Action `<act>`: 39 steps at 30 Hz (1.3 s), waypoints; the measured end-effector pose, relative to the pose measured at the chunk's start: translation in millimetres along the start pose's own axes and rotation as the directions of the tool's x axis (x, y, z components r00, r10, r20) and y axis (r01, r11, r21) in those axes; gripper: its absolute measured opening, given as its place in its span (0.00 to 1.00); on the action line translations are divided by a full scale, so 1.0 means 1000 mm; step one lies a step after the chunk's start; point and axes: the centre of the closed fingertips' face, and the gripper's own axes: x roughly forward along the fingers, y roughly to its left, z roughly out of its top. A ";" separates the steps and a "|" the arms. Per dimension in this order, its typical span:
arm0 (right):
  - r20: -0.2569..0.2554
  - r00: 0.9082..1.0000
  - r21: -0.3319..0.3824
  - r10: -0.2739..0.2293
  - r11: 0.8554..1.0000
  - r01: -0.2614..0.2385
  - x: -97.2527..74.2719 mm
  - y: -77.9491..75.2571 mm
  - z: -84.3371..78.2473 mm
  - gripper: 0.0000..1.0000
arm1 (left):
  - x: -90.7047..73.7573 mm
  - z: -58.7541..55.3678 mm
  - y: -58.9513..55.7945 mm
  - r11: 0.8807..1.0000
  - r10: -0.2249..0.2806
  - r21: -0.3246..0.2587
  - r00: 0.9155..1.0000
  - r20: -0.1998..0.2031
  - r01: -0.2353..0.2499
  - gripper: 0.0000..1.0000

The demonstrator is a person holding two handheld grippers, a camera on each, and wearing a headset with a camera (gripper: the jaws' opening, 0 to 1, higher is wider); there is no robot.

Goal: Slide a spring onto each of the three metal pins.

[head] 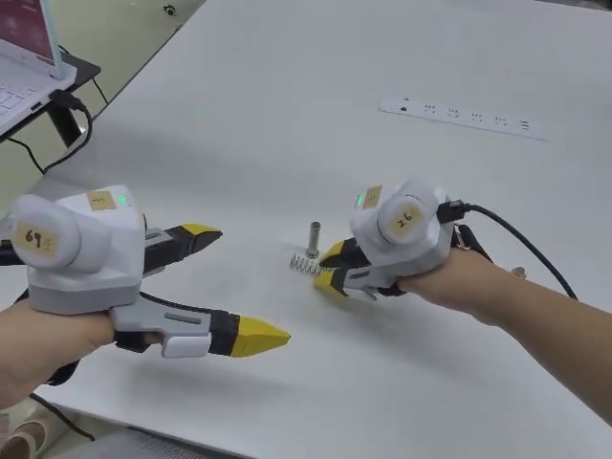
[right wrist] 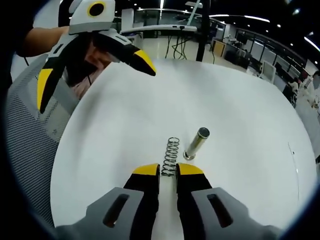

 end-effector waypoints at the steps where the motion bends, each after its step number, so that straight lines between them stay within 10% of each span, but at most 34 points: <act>1: 0.014 1.000 -0.005 0.000 1.000 0.000 0.000 0.000 0.002 0.09 | 0.000 0.000 -0.001 1.000 0.000 -0.001 1.000 -0.001 0.000 0.95; 20: 0.076 0.997 -0.039 0.019 0.999 -0.016 -0.042 0.012 0.018 0.08 | 0.009 0.009 -0.015 0.999 -0.037 0.022 0.999 -0.006 0.037 0.93; 39: 0.069 0.997 -0.085 0.024 0.996 -0.018 -0.095 0.030 -0.002 0.08 | 0.033 0.013 -0.043 0.987 -0.145 0.058 0.988 -0.046 0.147 0.83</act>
